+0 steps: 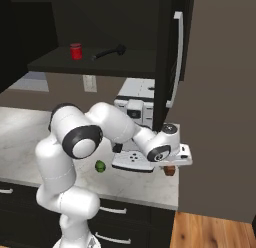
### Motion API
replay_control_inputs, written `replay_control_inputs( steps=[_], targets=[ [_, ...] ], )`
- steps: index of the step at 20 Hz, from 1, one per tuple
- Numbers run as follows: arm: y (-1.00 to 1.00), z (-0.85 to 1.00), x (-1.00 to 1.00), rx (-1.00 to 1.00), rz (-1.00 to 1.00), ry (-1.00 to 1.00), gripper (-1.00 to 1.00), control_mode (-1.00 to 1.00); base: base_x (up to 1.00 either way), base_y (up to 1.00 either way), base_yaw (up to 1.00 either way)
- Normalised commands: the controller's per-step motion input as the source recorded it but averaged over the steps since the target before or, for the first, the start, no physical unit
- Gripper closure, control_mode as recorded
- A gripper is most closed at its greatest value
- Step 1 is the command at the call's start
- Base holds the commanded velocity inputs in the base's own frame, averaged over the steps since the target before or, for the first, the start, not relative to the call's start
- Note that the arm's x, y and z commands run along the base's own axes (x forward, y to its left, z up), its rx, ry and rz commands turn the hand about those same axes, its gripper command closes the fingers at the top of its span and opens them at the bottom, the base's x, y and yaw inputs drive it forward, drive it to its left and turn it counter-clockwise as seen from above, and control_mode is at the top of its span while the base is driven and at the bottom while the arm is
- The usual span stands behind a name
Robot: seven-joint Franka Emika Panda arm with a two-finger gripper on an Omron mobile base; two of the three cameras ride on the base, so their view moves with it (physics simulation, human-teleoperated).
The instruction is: Pick the avocado and bread from the counter and place them on the plate. Then pick the jam from the cabinet and place it next to the plate. Lastly close the cabinet door.
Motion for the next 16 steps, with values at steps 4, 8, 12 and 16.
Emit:
replay_control_inputs(
  steps=[4,8,12,16],
  targets=[
    [0.00,-0.06,-0.17,0.05,0.00,0.00,1.00,-1.00,0.00,0.00,0.00],
    [0.00,-0.03,-0.54,0.19,0.00,0.00,1.00,-1.00,0.00,0.00,0.00],
    [0.06,0.03,-0.86,0.16,0.00,-0.17,1.00,-1.00,0.00,0.00,0.00],
    [0.44,0.28,-0.73,0.10,0.00,-0.25,1.00,-1.00,0.00,0.00,0.00]
  ],
)
